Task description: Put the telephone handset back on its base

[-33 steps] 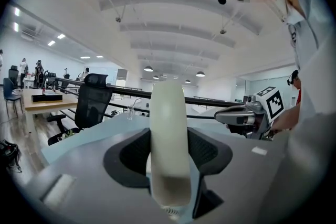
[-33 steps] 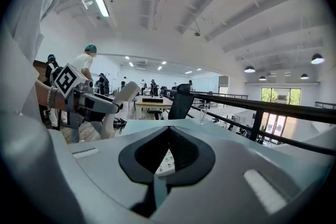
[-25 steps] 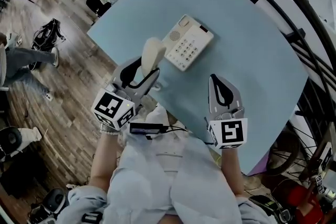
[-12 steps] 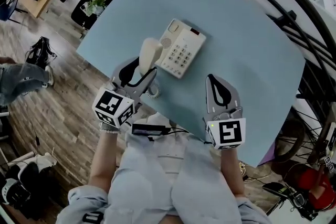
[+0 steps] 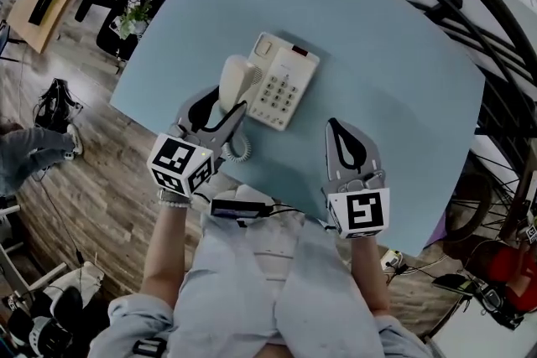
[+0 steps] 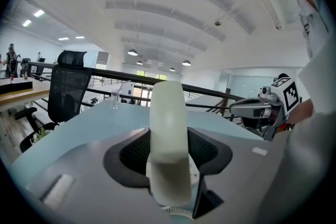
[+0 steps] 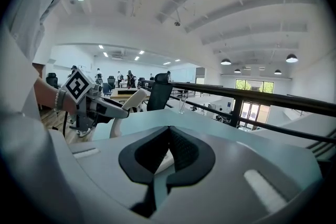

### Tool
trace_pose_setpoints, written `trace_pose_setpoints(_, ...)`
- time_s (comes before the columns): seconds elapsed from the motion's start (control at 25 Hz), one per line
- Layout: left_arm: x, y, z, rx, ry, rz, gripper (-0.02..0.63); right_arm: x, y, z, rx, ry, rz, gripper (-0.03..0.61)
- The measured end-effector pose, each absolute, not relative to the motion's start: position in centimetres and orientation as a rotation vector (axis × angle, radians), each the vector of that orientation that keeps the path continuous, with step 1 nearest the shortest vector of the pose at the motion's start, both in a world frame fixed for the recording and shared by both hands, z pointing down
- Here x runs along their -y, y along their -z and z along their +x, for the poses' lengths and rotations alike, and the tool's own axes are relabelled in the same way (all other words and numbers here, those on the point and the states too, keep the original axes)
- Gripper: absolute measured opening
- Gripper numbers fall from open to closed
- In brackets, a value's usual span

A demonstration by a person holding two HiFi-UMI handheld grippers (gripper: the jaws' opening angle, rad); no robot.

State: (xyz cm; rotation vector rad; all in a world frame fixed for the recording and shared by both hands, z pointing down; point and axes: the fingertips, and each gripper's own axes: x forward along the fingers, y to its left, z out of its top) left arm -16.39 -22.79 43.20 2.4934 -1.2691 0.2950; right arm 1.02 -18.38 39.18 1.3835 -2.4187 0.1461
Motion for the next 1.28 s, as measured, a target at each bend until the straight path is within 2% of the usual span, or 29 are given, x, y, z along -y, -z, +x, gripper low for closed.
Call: trace_pose_setpoints(1.28, 31.3, -50.8, -13.7, 1.204, -0.478, 2.351, 0.216, 20.1, -41.1, 2.5, 2.296, -0.221, 1.484, 0.005)
